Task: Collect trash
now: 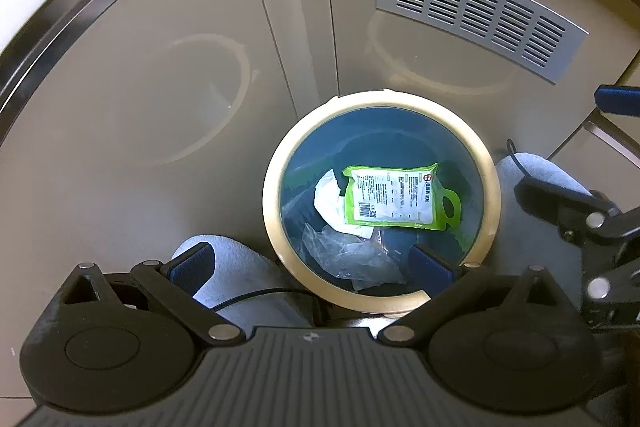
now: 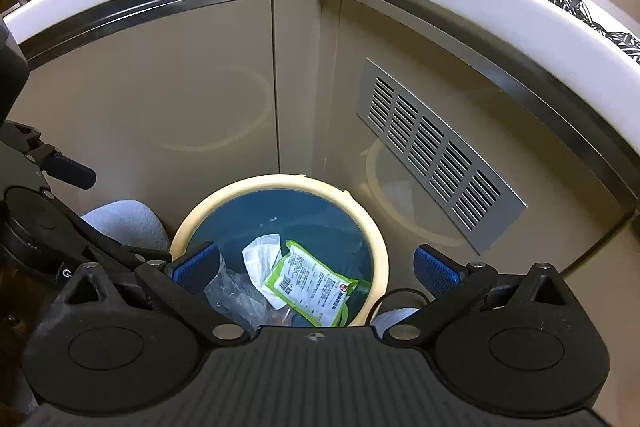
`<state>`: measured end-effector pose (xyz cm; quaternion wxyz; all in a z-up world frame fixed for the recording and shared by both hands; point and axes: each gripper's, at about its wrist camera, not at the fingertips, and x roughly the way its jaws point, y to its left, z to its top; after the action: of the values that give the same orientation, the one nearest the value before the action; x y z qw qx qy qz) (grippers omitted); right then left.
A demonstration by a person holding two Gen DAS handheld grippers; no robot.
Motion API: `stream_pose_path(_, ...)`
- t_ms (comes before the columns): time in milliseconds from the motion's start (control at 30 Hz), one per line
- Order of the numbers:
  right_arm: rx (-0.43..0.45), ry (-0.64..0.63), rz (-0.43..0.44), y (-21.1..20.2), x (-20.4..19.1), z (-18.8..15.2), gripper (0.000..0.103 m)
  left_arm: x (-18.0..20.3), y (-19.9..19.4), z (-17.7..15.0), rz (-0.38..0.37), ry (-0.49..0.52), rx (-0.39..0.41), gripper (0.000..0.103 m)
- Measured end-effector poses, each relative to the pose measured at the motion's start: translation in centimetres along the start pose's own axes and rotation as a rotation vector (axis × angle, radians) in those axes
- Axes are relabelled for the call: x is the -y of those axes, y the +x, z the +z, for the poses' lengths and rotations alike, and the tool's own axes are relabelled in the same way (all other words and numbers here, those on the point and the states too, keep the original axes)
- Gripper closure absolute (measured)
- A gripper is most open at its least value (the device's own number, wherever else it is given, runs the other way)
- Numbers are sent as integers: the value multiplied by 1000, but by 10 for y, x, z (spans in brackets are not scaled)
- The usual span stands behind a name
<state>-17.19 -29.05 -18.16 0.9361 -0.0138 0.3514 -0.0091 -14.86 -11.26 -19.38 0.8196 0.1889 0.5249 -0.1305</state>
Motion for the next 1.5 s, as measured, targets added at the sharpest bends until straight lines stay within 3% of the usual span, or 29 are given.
stream_pose_path(100, 63, 5, -12, -8, 4, 8, 0, -1, 2, 0, 2, -9, -8, 0)
stream_pose_path(267, 252, 61, -32, -43, 22, 40, 0, -1, 7, 2, 7, -20, -25, 0)
stream_pose_path(400, 420, 102, -97, -61, 49, 76, 0, 2, 7, 5, 6, -14, -22, 0)
stream_pose_path(533, 511, 107, -181, -52, 83, 128, 0, -1, 6, 7, 6, -26, -10, 0)
stream_pose_path(633, 516, 104, -275, -19, 110, 174, 0, -6, 5, 6, 3, -53, -8, 0)
stream_pose_path(733, 459, 126, -369, 21, 138, 216, 0, -13, 6, 6, 2, -82, -16, 0)
stream_pose_path(800, 374, 173, -367, 46, 155, 242, 0, -17, 7, 7, 2, -99, -21, 0)
stream_pose_path(933, 310, 218, -350, 76, 169, 267, 2, -24, 9, 8, 8, -122, -24, 0)
stream_pose_path(1000, 297, 212, -315, 84, 169, 272, 12, -26, 11, 9, 8, -123, -24, 0)
stream_pose_path(1067, 256, 193, -316, 91, 165, 276, 47, -26, 11, 10, 7, -118, -26, 0)
stream_pose_path(1100, 242, 191, -321, 93, 163, 276, 48, -25, 11, 10, 8, -113, -25, 0)
stream_pose_path(1200, 281, 175, -336, 81, 158, 269, 51, -25, 5, 12, 22, -98, 10, 0)
stream_pose_path(1367, 452, 63, -375, 32, 151, 255, 61, -36, -19, 26, 29, -121, 111, 0)
stream_pose_path(1500, 487, 119, -381, -8, 175, 230, 62, -51, -50, 52, -13, -186, 226, 0)
